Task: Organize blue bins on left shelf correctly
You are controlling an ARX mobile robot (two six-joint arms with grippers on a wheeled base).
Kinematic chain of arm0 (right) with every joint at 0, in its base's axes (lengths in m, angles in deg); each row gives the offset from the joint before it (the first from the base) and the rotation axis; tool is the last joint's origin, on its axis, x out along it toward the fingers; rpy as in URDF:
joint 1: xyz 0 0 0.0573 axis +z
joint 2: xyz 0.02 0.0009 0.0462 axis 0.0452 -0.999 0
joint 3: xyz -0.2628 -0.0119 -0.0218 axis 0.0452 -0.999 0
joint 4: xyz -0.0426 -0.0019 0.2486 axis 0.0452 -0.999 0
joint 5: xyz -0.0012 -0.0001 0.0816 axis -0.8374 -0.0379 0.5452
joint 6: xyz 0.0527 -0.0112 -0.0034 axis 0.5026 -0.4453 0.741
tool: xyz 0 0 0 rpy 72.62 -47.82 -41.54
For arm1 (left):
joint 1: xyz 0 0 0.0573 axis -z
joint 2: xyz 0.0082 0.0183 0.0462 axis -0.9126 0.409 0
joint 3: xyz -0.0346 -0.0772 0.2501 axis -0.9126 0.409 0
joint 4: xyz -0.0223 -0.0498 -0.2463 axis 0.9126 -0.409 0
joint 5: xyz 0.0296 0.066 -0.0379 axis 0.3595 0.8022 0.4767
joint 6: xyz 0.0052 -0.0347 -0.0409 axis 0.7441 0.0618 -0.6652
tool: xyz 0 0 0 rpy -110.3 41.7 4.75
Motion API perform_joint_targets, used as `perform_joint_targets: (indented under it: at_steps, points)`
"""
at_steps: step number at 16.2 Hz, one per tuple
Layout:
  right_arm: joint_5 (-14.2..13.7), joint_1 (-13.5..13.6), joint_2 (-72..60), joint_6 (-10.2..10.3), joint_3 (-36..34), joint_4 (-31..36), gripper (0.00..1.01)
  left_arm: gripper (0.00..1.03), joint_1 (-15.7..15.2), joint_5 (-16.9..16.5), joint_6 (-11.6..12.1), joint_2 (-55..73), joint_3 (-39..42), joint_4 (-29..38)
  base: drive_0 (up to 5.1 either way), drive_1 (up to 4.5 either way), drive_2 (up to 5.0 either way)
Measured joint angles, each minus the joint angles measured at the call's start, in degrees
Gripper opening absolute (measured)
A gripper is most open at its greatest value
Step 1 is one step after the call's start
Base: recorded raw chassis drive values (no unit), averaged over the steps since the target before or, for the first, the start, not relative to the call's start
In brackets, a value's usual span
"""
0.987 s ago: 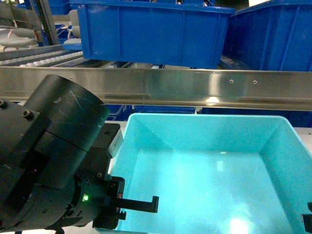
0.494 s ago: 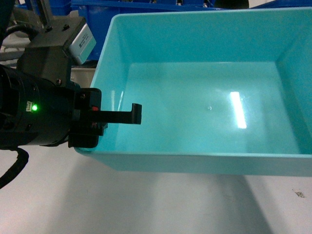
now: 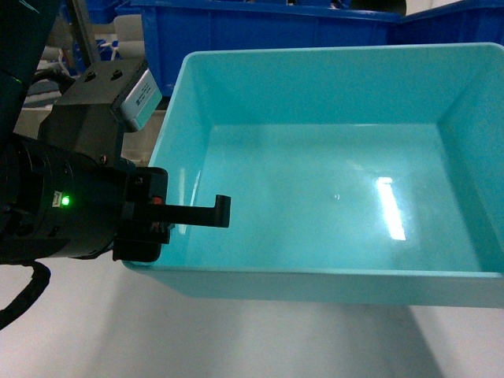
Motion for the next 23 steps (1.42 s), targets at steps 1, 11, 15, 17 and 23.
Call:
perform_joint_targets:
  at_steps: [1, 11, 15, 17, 23]
  points:
    - [0.0, 0.0, 0.0, 0.0, 0.0, 0.0, 0.07, 0.02, 0.0, 0.0, 0.0, 0.0, 0.0, 0.0, -5.1, 2.39, 2.4]
    - [0.0, 0.0, 0.0, 0.0, 0.0, 0.0, 0.07, 0.02, 0.0, 0.0, 0.0, 0.0, 0.0, 0.0, -5.1, 2.39, 2.4]
    - [0.0, 0.0, 0.0, 0.0, 0.0, 0.0, 0.07, 0.02, 0.0, 0.0, 0.0, 0.0, 0.0, 0.0, -5.0, 2.5, 2.5]
    - [0.0, 0.0, 0.0, 0.0, 0.0, 0.0, 0.07, 0.02, 0.0, 0.0, 0.0, 0.0, 0.0, 0.0, -4.8, 2.6, 2.6]
    - [0.0, 0.0, 0.0, 0.0, 0.0, 0.0, 0.07, 0.02, 0.0, 0.0, 0.0, 0.0, 0.0, 0.0, -4.8, 2.6, 2.6]
